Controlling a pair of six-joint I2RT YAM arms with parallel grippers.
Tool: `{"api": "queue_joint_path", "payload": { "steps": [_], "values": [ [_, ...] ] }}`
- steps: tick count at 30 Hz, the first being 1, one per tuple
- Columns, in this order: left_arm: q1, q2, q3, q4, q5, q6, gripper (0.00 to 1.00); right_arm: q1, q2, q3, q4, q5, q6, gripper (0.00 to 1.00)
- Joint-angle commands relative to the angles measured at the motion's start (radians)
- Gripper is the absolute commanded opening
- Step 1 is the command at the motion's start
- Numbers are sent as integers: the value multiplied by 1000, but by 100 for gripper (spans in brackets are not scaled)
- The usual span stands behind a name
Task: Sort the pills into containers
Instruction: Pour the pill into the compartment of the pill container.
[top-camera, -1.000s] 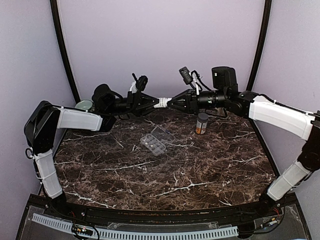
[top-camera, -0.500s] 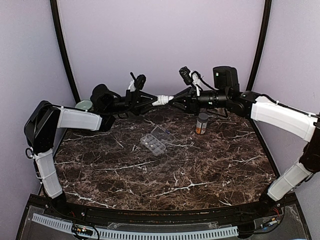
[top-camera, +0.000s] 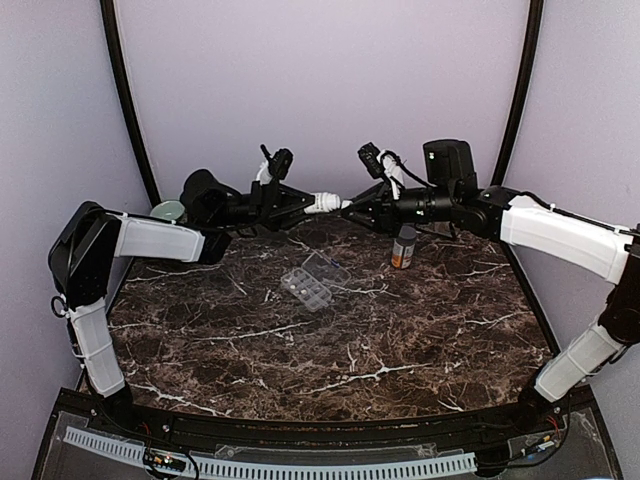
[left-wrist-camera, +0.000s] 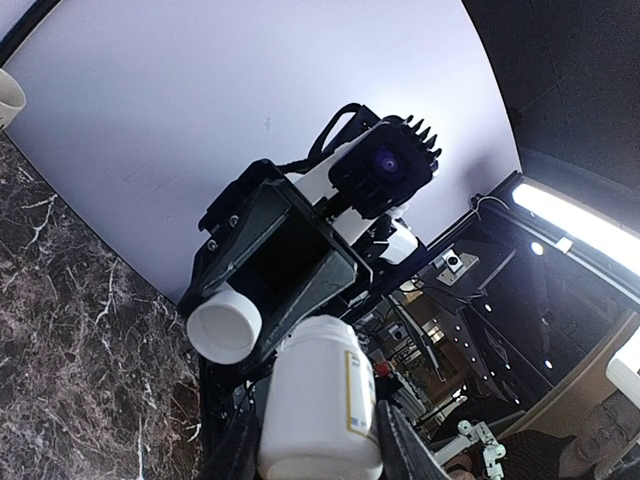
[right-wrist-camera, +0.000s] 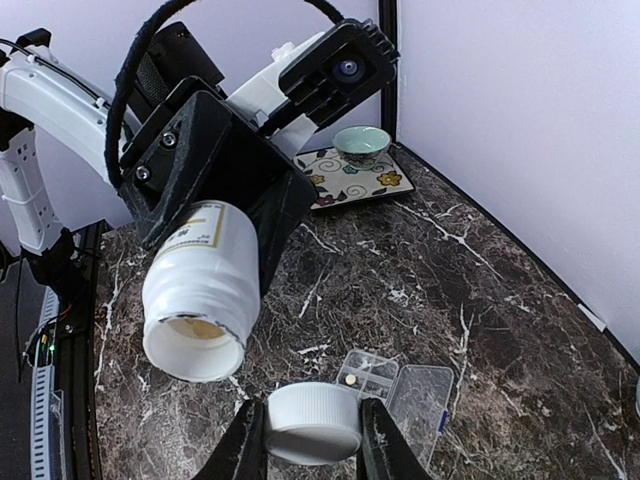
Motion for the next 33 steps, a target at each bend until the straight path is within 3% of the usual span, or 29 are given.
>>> {"api": "queue_joint_path", "payload": {
  "steps": [1,10,25,33],
  "values": [
    [6,-19,-29,54,8,29,0,-3,-40,-13,24,14,7,4],
    [33,-8,-125,104,-2,50,0,-3,-61,-46,36,39,34,4],
    [83,127,-247,354,-20,-32,0,0,-91,-85,54,83,80,3],
    [98,189,-303,408,-28,-33,0,1,-94,-92,61,90,84,3]
  ]
}}
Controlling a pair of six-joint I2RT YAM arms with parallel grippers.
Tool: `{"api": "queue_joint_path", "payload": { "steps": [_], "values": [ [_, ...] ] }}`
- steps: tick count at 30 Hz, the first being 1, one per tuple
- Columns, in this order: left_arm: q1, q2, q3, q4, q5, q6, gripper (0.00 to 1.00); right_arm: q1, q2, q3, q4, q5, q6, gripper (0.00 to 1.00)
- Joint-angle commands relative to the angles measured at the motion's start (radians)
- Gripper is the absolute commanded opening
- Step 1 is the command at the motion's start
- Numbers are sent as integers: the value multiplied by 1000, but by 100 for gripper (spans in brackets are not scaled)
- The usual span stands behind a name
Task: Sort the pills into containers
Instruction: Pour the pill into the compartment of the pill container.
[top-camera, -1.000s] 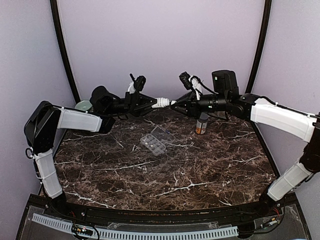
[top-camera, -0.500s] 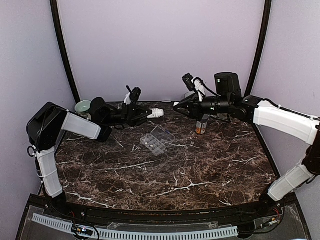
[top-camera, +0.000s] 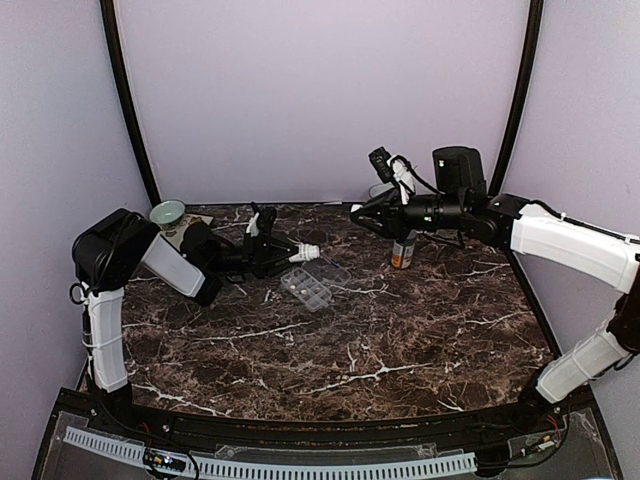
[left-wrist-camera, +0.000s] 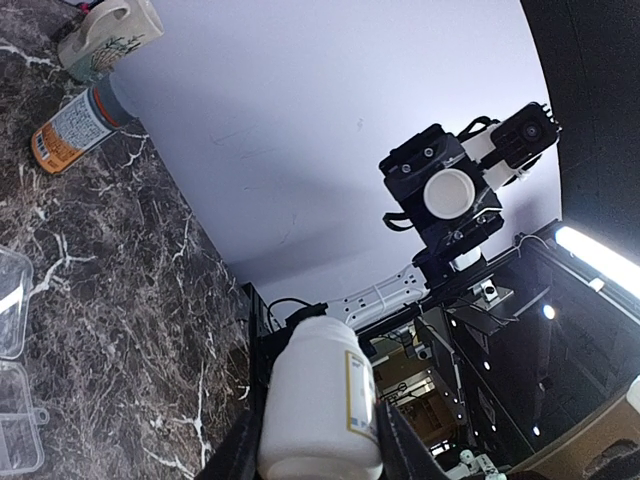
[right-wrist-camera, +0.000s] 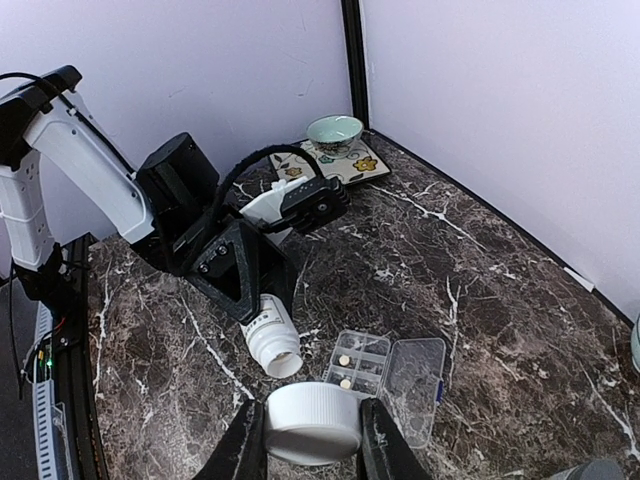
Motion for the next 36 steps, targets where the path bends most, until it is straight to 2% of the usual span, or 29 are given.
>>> {"api": "queue_joint_path", "payload": {
  "steps": [1,11,36],
  "values": [
    [13,17,-35,125,-3,1,0,1,-24,-11,53,14,13,3],
    [30,46,-97,154,-12,17,0,1,-22,-16,64,10,19,2],
    [59,153,-122,154,-20,67,0,1,-34,-22,58,12,27,1]
  ]
}}
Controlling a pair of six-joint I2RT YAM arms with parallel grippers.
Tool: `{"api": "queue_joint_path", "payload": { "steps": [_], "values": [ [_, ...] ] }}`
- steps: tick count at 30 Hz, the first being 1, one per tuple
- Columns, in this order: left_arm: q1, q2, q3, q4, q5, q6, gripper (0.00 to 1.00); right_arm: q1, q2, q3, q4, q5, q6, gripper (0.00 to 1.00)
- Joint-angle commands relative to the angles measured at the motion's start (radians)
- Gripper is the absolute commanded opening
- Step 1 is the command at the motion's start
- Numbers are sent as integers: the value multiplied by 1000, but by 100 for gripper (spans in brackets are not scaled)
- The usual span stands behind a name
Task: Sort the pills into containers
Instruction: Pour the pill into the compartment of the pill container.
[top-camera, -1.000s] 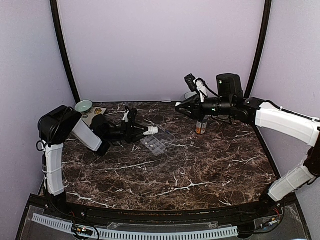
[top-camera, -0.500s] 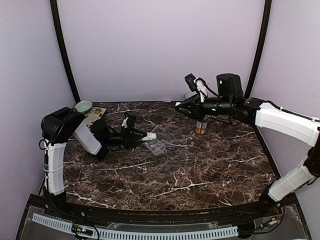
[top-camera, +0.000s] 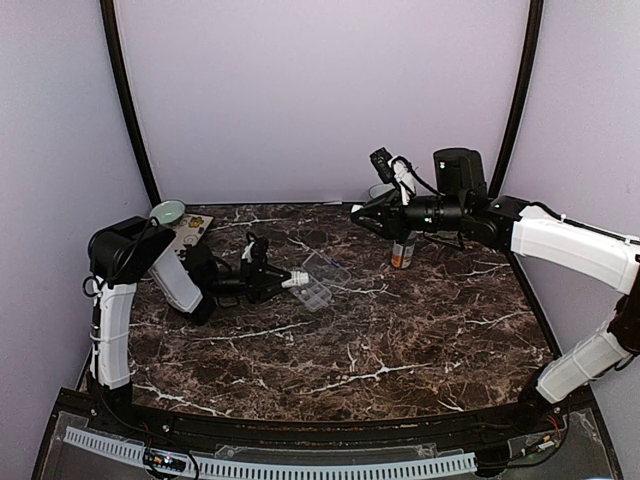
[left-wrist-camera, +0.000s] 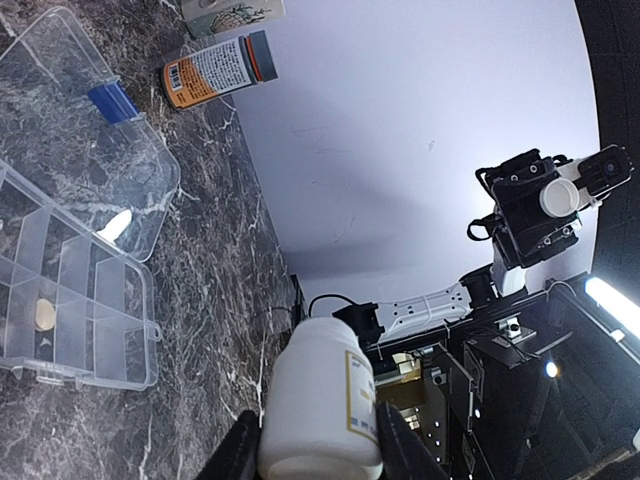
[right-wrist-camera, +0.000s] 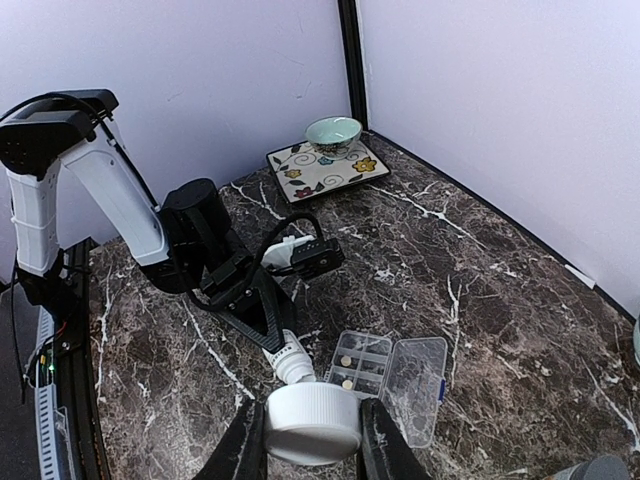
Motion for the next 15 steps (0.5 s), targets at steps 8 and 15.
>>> {"api": "queue_joint_path", "payload": {
  "steps": [8,15],
  "values": [
    [18,23,-30,131,-10,44,0,4,-35,-10,39,11,11,1],
    [20,20,-39,107,-28,64,0,6,-41,-15,39,13,11,1]
  ]
}}
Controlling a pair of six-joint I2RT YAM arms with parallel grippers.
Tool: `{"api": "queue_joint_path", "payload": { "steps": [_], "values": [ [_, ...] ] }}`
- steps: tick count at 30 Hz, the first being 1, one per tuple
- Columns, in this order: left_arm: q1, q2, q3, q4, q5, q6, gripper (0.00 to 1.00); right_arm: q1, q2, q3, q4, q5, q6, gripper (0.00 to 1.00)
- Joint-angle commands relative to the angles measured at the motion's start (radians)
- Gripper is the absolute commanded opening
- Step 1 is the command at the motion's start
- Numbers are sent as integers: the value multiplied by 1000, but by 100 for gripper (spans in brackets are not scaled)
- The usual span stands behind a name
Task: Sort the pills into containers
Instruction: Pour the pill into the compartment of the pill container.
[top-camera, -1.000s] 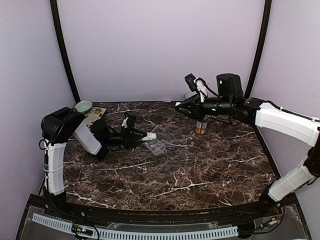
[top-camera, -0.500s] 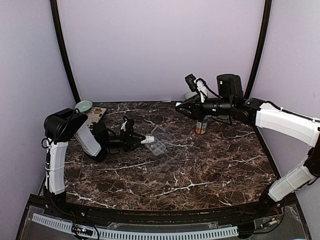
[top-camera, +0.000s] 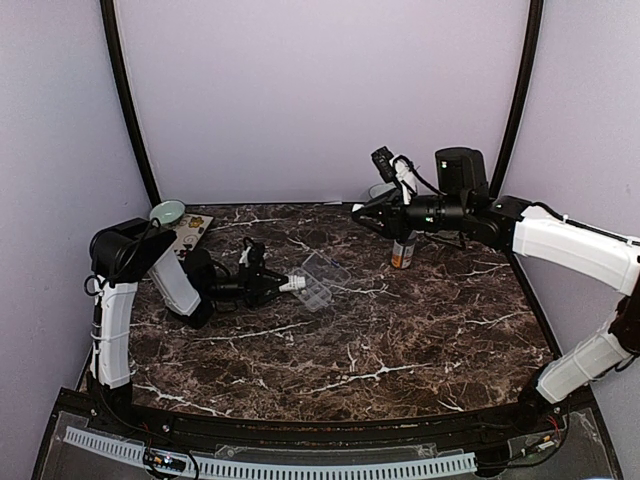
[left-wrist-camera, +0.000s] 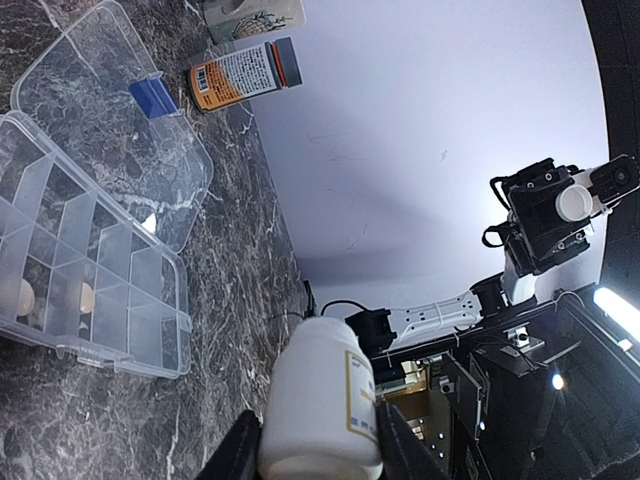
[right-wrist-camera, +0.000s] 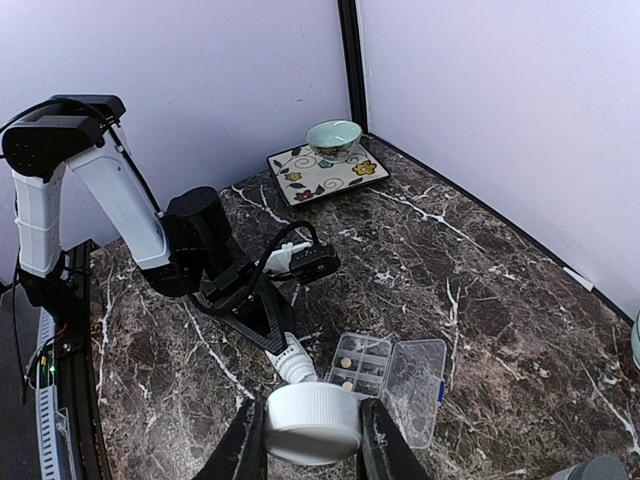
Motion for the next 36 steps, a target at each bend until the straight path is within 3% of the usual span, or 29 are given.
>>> {"api": "queue_joint_path", "payload": {
  "steps": [1,36],
  "values": [
    [5,-4,-12,97,-16,40,0,5,-33,-12,39,14,11,1],
    [-17,-159,3,-471,-114,377,0,8,-32,-15,43,21,10,1]
  ]
}}
